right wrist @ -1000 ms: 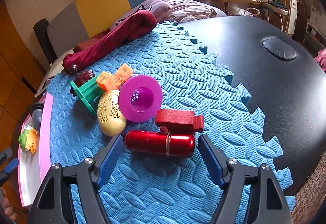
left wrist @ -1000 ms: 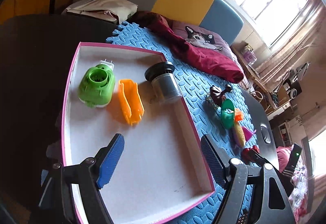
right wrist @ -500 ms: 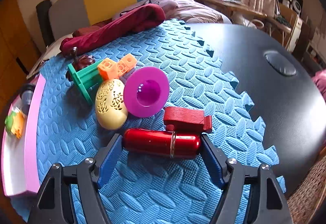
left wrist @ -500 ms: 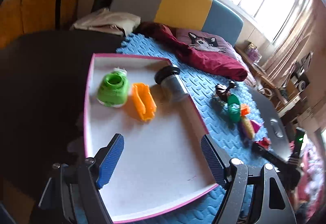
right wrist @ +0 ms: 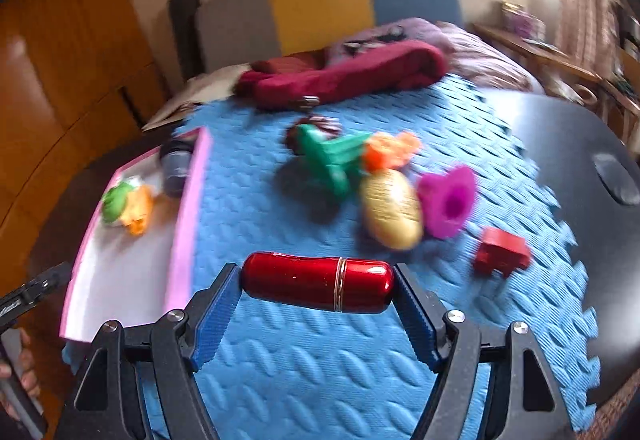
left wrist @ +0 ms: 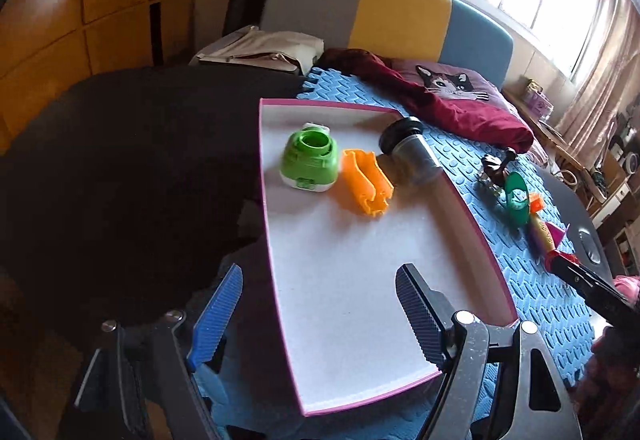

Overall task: Organize rigid objects
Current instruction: 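Carry the red cylinder into the tray and release it with the right gripper, then move both tools back toward the remaining toys on the mat, then close the left gripper on the brown pumpkin-shaped toy, then carry the brown toy toward the tray with the left gripper while the right gripper grasps the red block, then lower the brown toy into the tray and open the left gripper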

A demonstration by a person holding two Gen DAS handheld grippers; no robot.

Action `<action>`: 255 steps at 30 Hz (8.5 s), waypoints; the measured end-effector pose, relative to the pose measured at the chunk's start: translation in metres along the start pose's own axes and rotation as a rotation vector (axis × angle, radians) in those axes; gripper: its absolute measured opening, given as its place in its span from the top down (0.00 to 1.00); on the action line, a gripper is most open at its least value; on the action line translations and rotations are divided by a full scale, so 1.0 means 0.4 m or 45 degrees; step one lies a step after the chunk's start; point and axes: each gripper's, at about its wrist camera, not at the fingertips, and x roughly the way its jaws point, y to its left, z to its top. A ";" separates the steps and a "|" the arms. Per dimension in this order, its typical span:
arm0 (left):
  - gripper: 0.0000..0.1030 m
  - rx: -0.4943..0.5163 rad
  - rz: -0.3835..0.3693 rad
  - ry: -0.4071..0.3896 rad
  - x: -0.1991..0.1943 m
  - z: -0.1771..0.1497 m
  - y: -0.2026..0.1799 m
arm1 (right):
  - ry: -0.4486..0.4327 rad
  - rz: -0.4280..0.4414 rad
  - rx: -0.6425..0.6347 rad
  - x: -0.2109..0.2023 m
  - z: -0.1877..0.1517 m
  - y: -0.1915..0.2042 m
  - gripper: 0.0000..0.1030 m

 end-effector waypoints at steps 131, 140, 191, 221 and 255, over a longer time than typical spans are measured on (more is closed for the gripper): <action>0.77 0.410 -0.215 0.097 0.397 0.297 -0.671 | -0.160 -0.055 0.525 -0.033 0.154 -0.426 0.25; 0.77 0.358 -0.314 0.030 0.274 0.275 -0.604 | -0.129 -0.058 0.584 -0.022 0.148 -0.452 0.25; 0.77 0.067 -0.466 -0.101 -0.104 0.151 -0.083 | 0.046 -0.112 0.513 -0.031 0.048 -0.353 0.25; 0.77 -0.009 -0.372 -0.013 -0.013 0.101 -0.006 | 0.110 -0.411 0.272 0.054 0.022 -0.296 0.53; 0.42 0.040 -0.050 -0.104 0.083 0.111 -0.029 | 0.126 -0.349 0.298 0.050 0.018 -0.298 0.52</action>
